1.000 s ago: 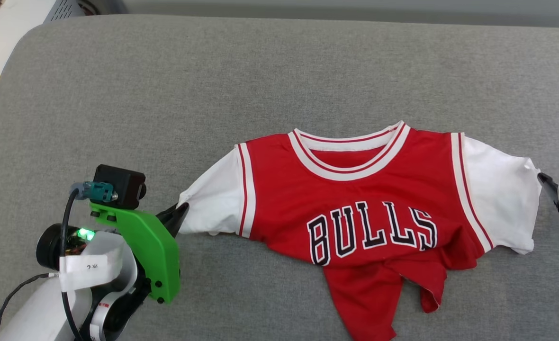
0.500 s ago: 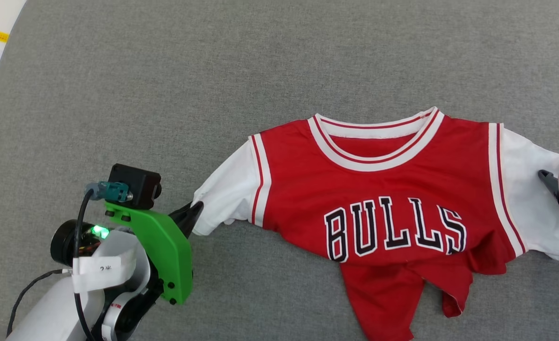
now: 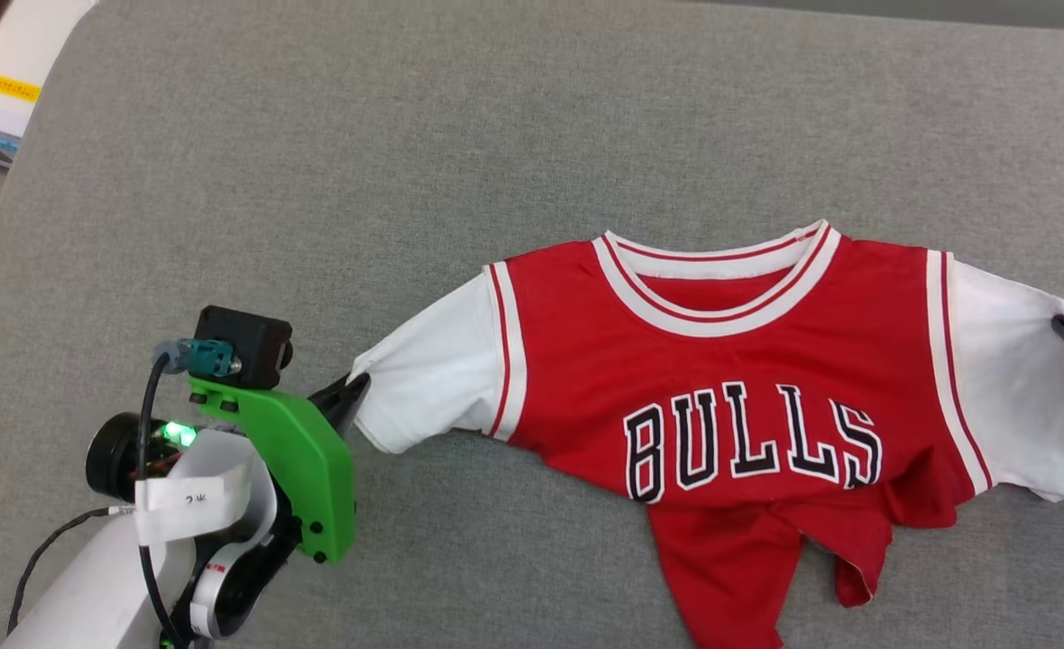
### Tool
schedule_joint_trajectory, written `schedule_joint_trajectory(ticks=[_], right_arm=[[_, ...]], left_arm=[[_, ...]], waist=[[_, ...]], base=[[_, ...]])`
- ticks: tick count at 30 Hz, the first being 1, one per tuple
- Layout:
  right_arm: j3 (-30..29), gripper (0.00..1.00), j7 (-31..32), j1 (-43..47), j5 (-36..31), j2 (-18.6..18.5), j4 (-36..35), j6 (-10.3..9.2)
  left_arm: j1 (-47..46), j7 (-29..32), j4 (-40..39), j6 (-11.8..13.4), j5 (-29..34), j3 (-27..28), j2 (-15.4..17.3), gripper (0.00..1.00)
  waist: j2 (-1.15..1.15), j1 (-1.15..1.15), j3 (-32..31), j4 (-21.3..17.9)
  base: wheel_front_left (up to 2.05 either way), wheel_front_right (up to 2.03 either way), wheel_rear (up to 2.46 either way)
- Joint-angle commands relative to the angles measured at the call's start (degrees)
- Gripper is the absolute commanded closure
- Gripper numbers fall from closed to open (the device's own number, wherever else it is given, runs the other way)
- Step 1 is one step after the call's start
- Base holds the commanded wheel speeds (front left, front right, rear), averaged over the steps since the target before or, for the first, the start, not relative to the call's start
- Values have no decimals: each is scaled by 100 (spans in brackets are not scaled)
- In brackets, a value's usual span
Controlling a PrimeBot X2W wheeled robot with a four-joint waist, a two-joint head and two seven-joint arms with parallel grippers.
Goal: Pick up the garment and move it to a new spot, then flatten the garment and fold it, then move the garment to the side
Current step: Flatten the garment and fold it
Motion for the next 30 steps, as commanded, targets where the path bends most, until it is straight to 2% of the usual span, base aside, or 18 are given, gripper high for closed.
schedule_joint_trajectory(ticks=[1,6,17,23,30], right_arm=[[-26,100,-94,-14,106,-63,-27,-4],[-110,100,-252,-10,328,-197,-302,-4],[-451,100,-400,-190,498,-527,-1401,-4],[-696,100,-614,-453,587,-567,-2001,-4],[-765,100,-809,-843,563,-599,-2142,-4]], left_arm=[[-94,-74,31,8,40,60,32,100],[-106,-194,78,56,58,206,102,100],[-255,-470,-227,100,179,727,535,100],[-375,-593,-610,209,207,1172,812,100],[-728,-731,-743,148,164,1516,986,100]], waist=[[0,-1,-232,-64],[0,-1,-617,-160],[0,-1,-1246,-388],[0,-1,-1419,-471],[0,-1,-1354,-510]], base=[[0,0,0],[0,0,0],[0,0,0],[0,0,0],[0,0,0]])
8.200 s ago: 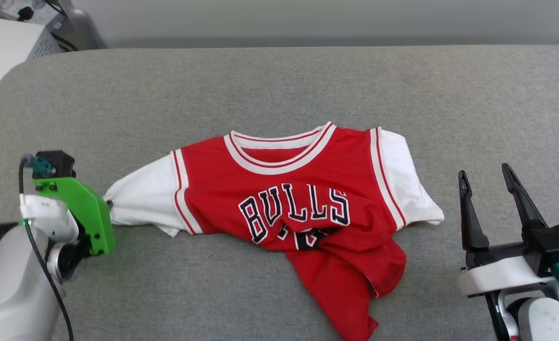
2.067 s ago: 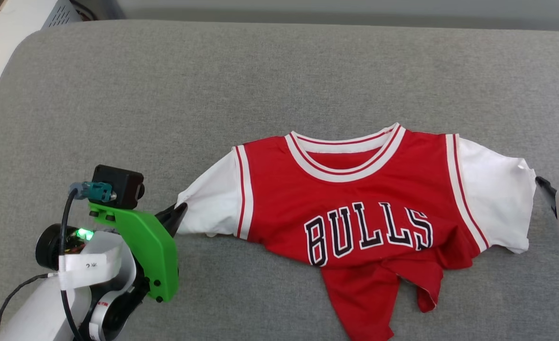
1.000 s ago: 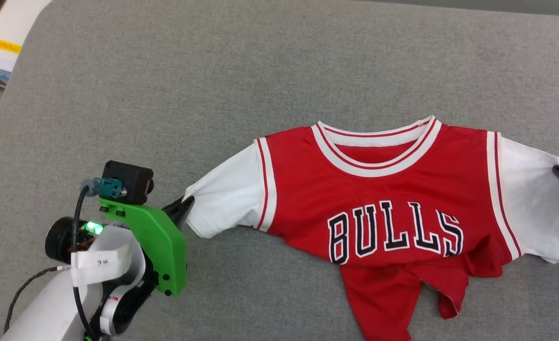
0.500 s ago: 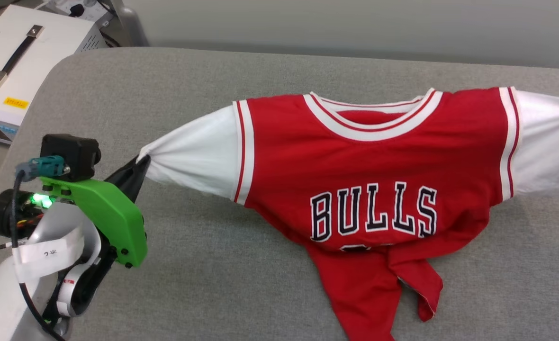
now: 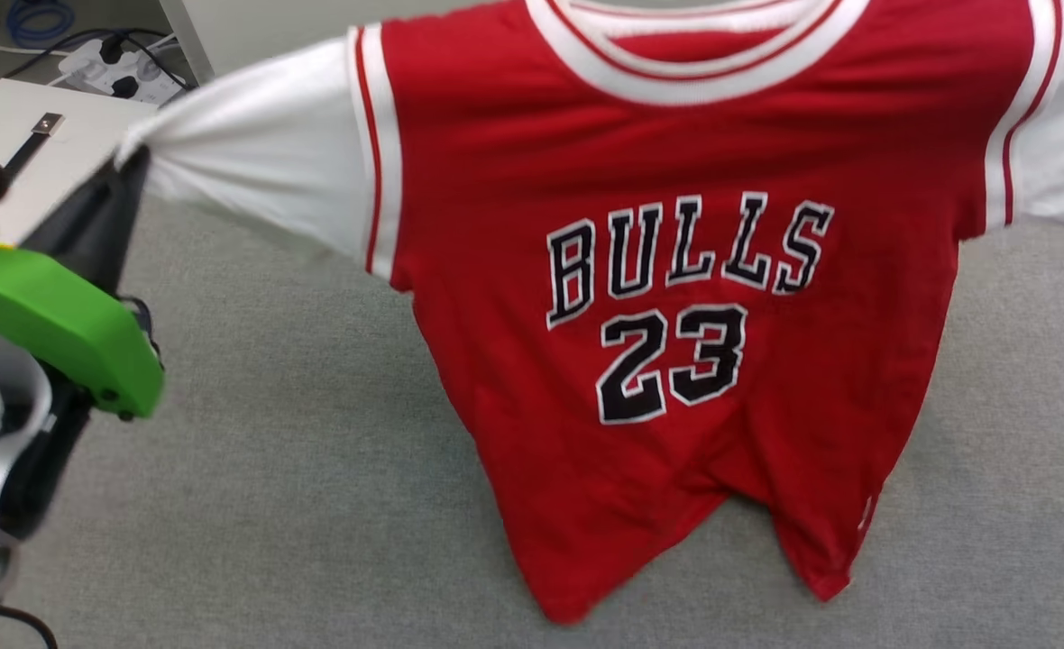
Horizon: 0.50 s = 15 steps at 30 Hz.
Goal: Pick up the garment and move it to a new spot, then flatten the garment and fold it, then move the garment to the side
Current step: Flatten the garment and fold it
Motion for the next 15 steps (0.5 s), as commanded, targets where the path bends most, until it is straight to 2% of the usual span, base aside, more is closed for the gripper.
schedule_joint_trajectory(ticks=[1,9,15], right_arm=[[-28,100,-85,-202,-17,-44,-5,-5],[162,100,-411,-1184,-64,-123,366,-5],[434,100,-738,-2330,-214,-249,855,-5]], left_arm=[[-193,-64,-2,-19,-11,125,91,100],[-1154,-246,443,-360,-205,448,250,100],[-2421,-260,1059,-743,-178,355,343,100]], waist=[[0,0,75,-22],[0,0,605,-85],[0,0,1310,-103]], base=[[0,0,0],[0,0,0],[0,0,0]])
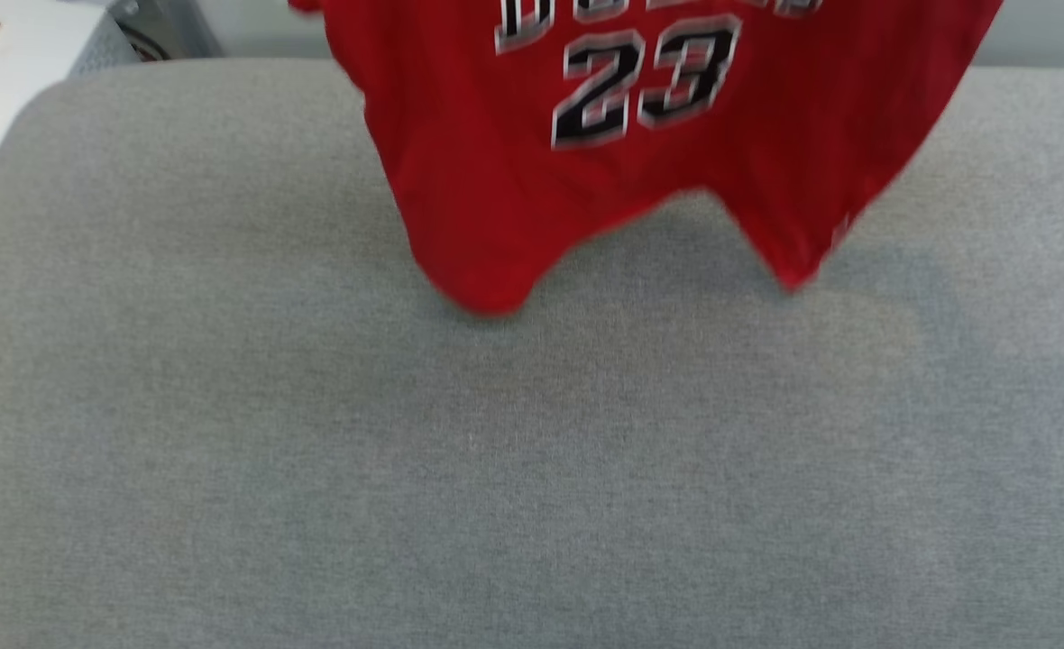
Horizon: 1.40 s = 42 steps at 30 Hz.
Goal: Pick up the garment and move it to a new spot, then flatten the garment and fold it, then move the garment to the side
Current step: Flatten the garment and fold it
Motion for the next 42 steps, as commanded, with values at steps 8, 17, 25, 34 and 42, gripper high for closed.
schedule_joint_trajectory(ticks=[8,17,25,34,42], right_arm=[[366,100,-569,-2008,-470,7,1021,-12],[742,100,-1593,-3901,-968,310,2742,-12],[996,100,-2405,-4314,-1102,498,3596,-12],[1462,100,-2984,-3793,-763,597,3946,-12],[1794,100,-3310,-2569,-165,598,4093,-12]], left_arm=[[-2391,-60,1414,-554,280,-393,-125,100],[-4820,-1217,3551,-903,1119,-906,-752,100],[-5335,-2183,4545,-1002,1338,-1079,-1097,100],[-4684,-2829,5269,-1161,1229,-1372,-1459,100],[-3363,-3327,5805,-1243,1047,-1717,-1832,100]], waist=[[0,0,1580,-42],[0,0,2423,48],[0,0,2563,145],[0,0,2439,216],[0,0,1868,233]], base=[[0,0,0],[0,0,0],[0,0,0],[0,0,0],[0,0,0]])
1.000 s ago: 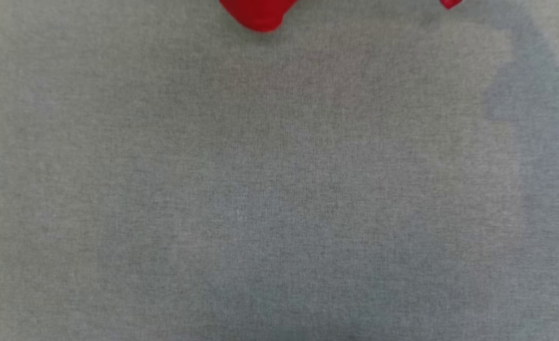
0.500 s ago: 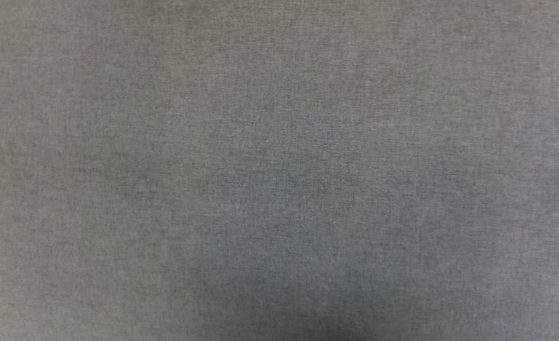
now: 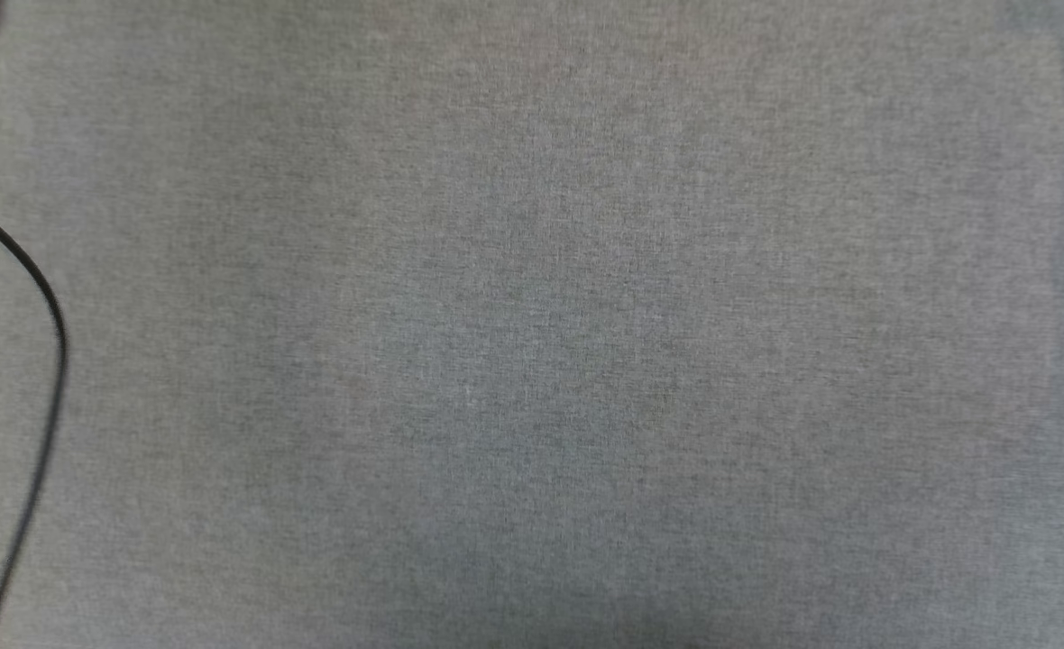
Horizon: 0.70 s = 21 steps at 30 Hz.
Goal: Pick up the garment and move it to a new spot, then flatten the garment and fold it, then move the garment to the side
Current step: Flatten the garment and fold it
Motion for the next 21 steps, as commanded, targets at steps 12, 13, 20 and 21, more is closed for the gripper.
schedule_joint_trajectory(ticks=[12,13,20,21], right_arm=[[391,100,99,2784,1228,-262,-459,-12],[409,100,146,2987,1319,-289,-519,-12],[538,100,411,4462,1915,-530,-1043,-12],[575,100,442,4625,1958,-552,-1114,-12]], left_arm=[[2481,-298,256,-64,-534,-360,-264,100],[2641,-312,221,-66,-575,-374,-261,100],[3784,-171,0,-68,-830,-497,-160,100],[3913,-135,-32,-65,-830,-530,-137,100]], waist=[[0,0,-1504,76],[0,0,-1576,83],[0,0,-2103,116],[0,0,-2163,115]], base=[[0,0,0],[0,0,0],[0,0,0],[0,0,0]])
